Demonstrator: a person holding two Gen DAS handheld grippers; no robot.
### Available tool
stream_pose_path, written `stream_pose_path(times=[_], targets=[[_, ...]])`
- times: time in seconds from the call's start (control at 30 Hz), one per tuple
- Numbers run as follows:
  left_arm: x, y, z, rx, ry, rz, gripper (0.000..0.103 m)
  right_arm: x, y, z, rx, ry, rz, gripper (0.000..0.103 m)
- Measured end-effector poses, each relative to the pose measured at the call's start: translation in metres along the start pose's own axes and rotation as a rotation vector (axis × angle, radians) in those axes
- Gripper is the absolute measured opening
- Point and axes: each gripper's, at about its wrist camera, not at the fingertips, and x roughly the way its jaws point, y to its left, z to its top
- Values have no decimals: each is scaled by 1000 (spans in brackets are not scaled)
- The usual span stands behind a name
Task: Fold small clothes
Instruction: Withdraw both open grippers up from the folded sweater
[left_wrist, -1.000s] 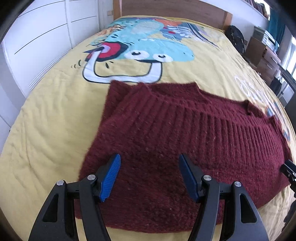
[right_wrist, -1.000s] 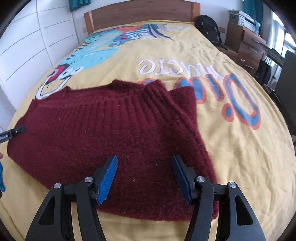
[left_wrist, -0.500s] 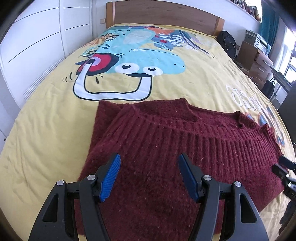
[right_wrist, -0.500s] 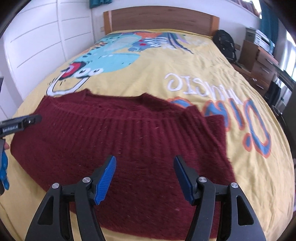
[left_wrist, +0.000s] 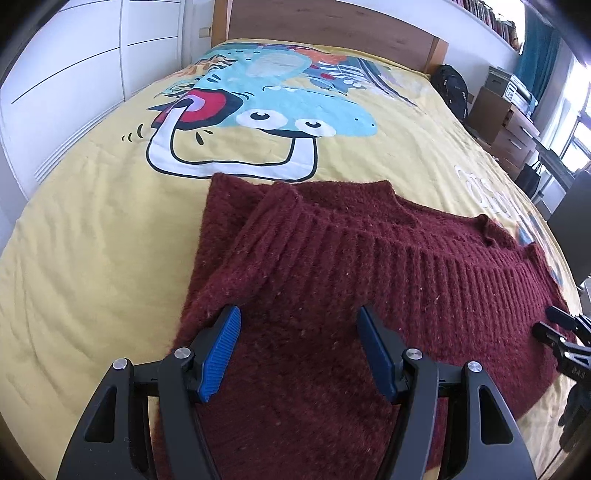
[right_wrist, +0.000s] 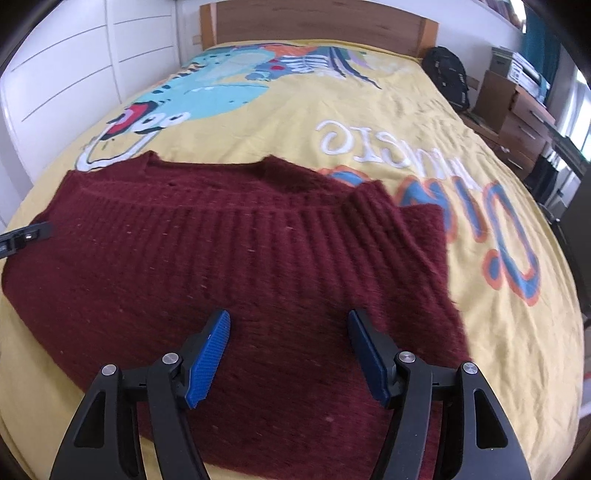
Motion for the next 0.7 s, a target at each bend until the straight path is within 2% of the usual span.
stream_pose_path(times=[0.1,0.3,0.5,0.7], targets=[[-12,4,-1,-6,-3,-6,60,-10,-12,-1,46,0,-24,68],[-36,3,-9,-6,-25,-25,60,-29,-15,-12,86,-24,-14,68],[-28,6,-28,-22,19,-20,61,-22,-16,-34,106,22,-10,68],[-28,6,-37,-14,41,-15,61,-28,-20,-36,114,31,-25,68]])
